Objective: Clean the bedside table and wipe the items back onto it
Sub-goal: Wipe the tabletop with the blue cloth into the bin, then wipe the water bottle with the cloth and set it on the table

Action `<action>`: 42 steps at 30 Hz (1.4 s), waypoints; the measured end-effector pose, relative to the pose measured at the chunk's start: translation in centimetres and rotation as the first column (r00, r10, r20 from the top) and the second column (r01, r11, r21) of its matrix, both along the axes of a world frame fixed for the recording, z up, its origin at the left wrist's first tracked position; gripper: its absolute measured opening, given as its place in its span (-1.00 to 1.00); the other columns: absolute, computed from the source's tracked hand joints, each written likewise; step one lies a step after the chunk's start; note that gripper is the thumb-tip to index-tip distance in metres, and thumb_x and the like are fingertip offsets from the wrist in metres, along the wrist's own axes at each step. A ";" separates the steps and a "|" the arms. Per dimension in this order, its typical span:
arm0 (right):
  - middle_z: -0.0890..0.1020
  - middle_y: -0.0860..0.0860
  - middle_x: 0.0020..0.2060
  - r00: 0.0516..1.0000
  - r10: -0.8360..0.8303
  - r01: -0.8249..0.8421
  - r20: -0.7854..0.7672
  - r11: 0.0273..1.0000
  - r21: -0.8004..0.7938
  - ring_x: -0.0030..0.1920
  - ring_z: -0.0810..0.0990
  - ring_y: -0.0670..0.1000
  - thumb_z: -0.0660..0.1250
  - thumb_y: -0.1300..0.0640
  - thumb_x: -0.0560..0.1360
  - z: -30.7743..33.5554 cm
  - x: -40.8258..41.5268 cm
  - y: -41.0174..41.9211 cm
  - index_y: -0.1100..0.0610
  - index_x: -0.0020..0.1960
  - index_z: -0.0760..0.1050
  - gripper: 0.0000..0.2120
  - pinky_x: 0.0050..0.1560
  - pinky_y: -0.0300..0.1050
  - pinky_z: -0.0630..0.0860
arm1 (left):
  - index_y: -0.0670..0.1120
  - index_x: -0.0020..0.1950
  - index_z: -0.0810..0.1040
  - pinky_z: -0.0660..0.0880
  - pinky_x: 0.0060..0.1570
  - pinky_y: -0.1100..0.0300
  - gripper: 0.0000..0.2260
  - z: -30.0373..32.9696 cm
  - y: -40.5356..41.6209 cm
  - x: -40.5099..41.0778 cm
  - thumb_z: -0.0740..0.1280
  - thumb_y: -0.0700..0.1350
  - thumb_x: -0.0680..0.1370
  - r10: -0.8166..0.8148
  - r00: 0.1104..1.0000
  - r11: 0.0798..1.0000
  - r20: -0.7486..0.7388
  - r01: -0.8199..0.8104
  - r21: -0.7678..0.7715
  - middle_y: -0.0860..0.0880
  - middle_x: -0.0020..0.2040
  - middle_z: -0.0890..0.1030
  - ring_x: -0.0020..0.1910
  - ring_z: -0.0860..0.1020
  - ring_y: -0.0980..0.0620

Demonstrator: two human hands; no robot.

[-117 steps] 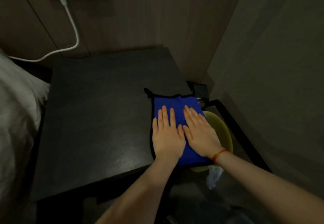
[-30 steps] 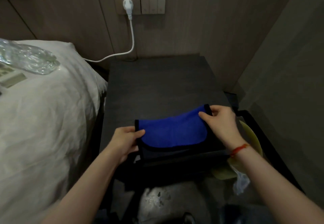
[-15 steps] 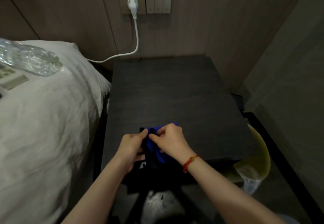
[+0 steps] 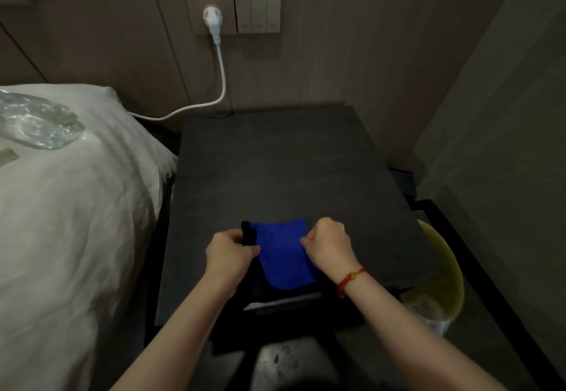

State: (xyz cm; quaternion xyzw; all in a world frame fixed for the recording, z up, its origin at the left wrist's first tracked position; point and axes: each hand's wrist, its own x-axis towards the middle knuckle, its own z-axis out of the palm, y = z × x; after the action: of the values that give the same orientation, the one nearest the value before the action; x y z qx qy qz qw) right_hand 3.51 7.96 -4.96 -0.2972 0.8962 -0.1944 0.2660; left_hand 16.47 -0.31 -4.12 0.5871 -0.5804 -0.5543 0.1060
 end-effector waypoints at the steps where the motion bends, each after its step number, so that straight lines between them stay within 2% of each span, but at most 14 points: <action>1: 0.56 0.10 -0.22 1.000 -0.022 0.022 -0.006 1.000 -0.002 -0.18 0.57 0.07 0.26 0.15 0.52 0.1 -1.2 -0.2 0.19 -0.23 0.51 -0.81 -0.21 -0.15 0.43 | -0.13 0.01 0.60 0.57 -0.01 0.07 -0.83 0.2 -0.3 -1.1 0.39 -0.30 0.45 -0.026 0.999 0.997 0.030 0.028 -0.067 -0.10 -0.09 0.61 -0.06 0.60 -0.09; 4: 0.61 0.20 -0.03 0.992 -0.116 0.115 -0.046 0.993 -0.022 -0.01 0.60 0.16 0.27 0.16 0.50 0.5 -5.9 -1.1 0.28 -0.03 0.57 -0.80 -0.02 -0.08 0.51 | -0.21 -0.04 0.63 0.58 -0.03 0.09 -0.84 0.6 -1.2 -5.7 0.44 -0.26 0.40 -0.096 0.994 0.980 0.060 0.105 -0.169 -0.17 -0.06 0.65 -0.04 0.62 -0.10; 6: 0.60 0.22 0.04 0.981 -0.180 0.178 -0.074 0.983 -0.038 0.06 0.59 0.19 0.29 0.18 0.50 0.8 -9.2 -1.5 0.29 0.03 0.56 -0.80 0.04 -0.07 0.50 | -0.20 -0.17 0.59 0.54 -0.07 0.16 -0.93 0.9 -1.5 -9.2 0.45 -0.24 0.41 -0.145 0.987 0.974 0.066 0.154 -0.166 -0.17 -0.06 0.63 -0.07 0.60 -0.08; 8: 0.60 0.23 0.06 0.968 -0.230 0.226 -0.096 0.973 -0.058 0.07 0.59 0.20 0.32 0.18 0.48 1.1 -12.3 -1.6 0.30 0.05 0.55 -0.79 0.08 -0.03 0.53 | -0.20 -0.17 0.56 0.51 -0.07 0.19 -0.90 1.0 -1.7 -12.7 0.46 -0.23 0.41 -0.146 0.989 0.976 0.037 0.150 -0.155 -0.17 0.01 0.62 -0.05 0.58 -0.06; 11: 0.60 0.24 0.04 0.952 -0.273 0.262 -0.136 0.961 -0.094 0.06 0.59 0.20 0.33 0.19 0.49 1.5 -15.9 -1.6 0.31 0.05 0.55 -0.79 -0.02 -0.10 0.49 | -0.27 0.09 0.56 0.49 0.02 0.16 -0.70 0.8 -2.0 -16.9 0.47 -0.22 0.41 -0.122 0.992 0.979 0.006 0.122 -0.161 -0.20 0.13 0.59 0.11 0.57 -0.12; 19: 0.61 0.21 -0.04 0.946 -0.295 0.268 -0.136 0.945 -0.188 -0.03 0.60 0.15 0.27 0.20 0.52 0.7 -20.0 -1.4 0.31 -0.01 0.54 -0.83 -0.08 -0.11 0.47 | -0.24 0.08 0.55 0.42 -0.08 0.26 -0.79 0.4 -1.7 -22.2 0.41 -0.25 0.46 -0.118 0.993 0.962 -0.006 0.113 -0.247 -0.18 0.10 0.59 0.09 0.57 -0.09; 23: 0.56 0.13 -0.13 0.945 -0.265 0.231 -0.191 0.956 -0.183 -0.04 0.58 0.11 0.25 0.20 0.54 0.7 -19.8 -1.4 0.26 -0.02 0.52 -0.86 -0.09 -0.10 0.48 | -0.24 0.05 0.55 0.44 -0.12 0.26 -0.83 0.2 -1.2 -22.4 0.39 -0.26 0.48 -0.153 0.988 0.926 0.015 0.149 -0.346 -0.19 0.06 0.60 0.05 0.58 -0.09; 27: 0.55 0.15 -0.04 0.917 -0.218 0.151 -0.335 0.965 -0.215 -0.02 0.55 0.11 0.22 0.19 0.55 1.2 -18.8 -1.5 0.27 0.04 0.48 -0.84 -0.09 -0.07 0.47 | -0.24 0.10 0.51 0.42 -0.12 0.25 -0.82 0.8 -1.0 -21.7 0.35 -0.27 0.51 -0.152 0.988 0.906 0.018 0.146 -0.397 -0.17 0.07 0.58 0.08 0.57 -0.09; 29: 0.56 0.19 0.03 0.907 -0.194 0.105 -0.375 0.964 -0.245 0.02 0.56 0.16 0.19 0.19 0.56 1.9 -18.2 -1.9 0.28 0.06 0.49 -0.80 -0.05 -0.01 0.49 | -0.18 -0.08 0.50 0.42 -0.14 0.25 -0.98 1.3 -1.3 -21.2 0.30 -0.28 0.53 -0.144 0.990 0.906 0.013 0.137 -0.401 -0.10 -0.09 0.56 0.06 0.57 -0.09; 30: 0.56 0.21 0.03 0.905 -0.186 0.089 -0.382 0.962 -0.259 0.02 0.56 0.18 0.17 0.19 0.56 2.3 -17.7 -2.3 0.29 0.06 0.50 -0.79 -0.05 -0.01 0.48 | -0.15 -0.17 0.47 0.42 -0.14 0.25 -0.90 1.6 -1.5 -20.9 0.28 -0.28 0.54 -0.129 0.992 0.907 0.010 0.122 -0.404 -0.06 -0.17 0.53 0.06 0.57 -0.09; 31: 0.57 0.21 0.04 0.905 -0.181 0.078 -0.385 0.960 -0.268 0.03 0.56 0.19 0.16 0.19 0.56 2.8 -17.2 -2.6 0.29 0.06 0.51 -0.78 -0.05 -0.01 0.48 | -0.15 -0.16 0.49 0.42 -0.14 0.25 -0.90 2.0 -1.8 -20.5 0.26 -0.27 0.55 -0.119 0.993 0.911 0.006 0.112 -0.397 -0.07 -0.15 0.54 0.08 0.57 -0.09; 32: 0.57 0.21 0.04 0.905 -0.171 0.063 -0.389 0.960 -0.274 0.03 0.56 0.20 0.15 0.20 0.56 3.4 -16.6 -3.0 0.28 0.06 0.52 -0.78 -0.05 -0.01 0.48 | -0.19 -0.03 0.53 0.42 -0.12 0.23 -0.91 2.5 -2.0 -20.0 0.24 -0.27 0.56 -0.107 0.994 0.916 -0.005 0.097 -0.390 -0.12 -0.04 0.58 0.11 0.56 -0.10; 34: 0.58 0.21 0.03 0.909 -0.136 0.021 -0.395 0.959 -0.283 0.04 0.57 0.22 0.15 0.21 0.55 4.7 -15.3 -4.0 0.27 0.05 0.53 -0.78 -0.03 0.00 0.48 | -0.22 0.22 0.52 0.43 -0.05 0.20 -0.75 3.6 -2.7 -18.8 0.23 -0.27 0.55 -0.069 0.998 0.921 -0.014 0.058 -0.385 -0.18 0.18 0.56 0.17 0.54 -0.11; 42: 0.64 0.13 -0.06 0.952 0.074 -0.205 -0.296 0.875 -0.438 -0.05 0.60 0.09 0.21 0.18 0.53 10.6 -6.8 -9.5 0.16 -0.01 0.57 -0.83 -0.03 -0.10 0.50 | -0.17 0.16 0.55 0.40 0.01 0.20 -0.75 9.2 -6.7 -9.3 0.23 -0.27 0.52 0.195 0.969 0.901 -0.149 -0.237 -0.363 -0.16 0.18 0.57 0.17 0.53 -0.11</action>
State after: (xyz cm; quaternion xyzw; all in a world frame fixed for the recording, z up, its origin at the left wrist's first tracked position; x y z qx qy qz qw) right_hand -3.33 -1.56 5.66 -0.4401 0.8274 -0.3406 0.0759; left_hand 7.12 -6.97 5.04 0.5852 -0.6008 -0.4481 0.3097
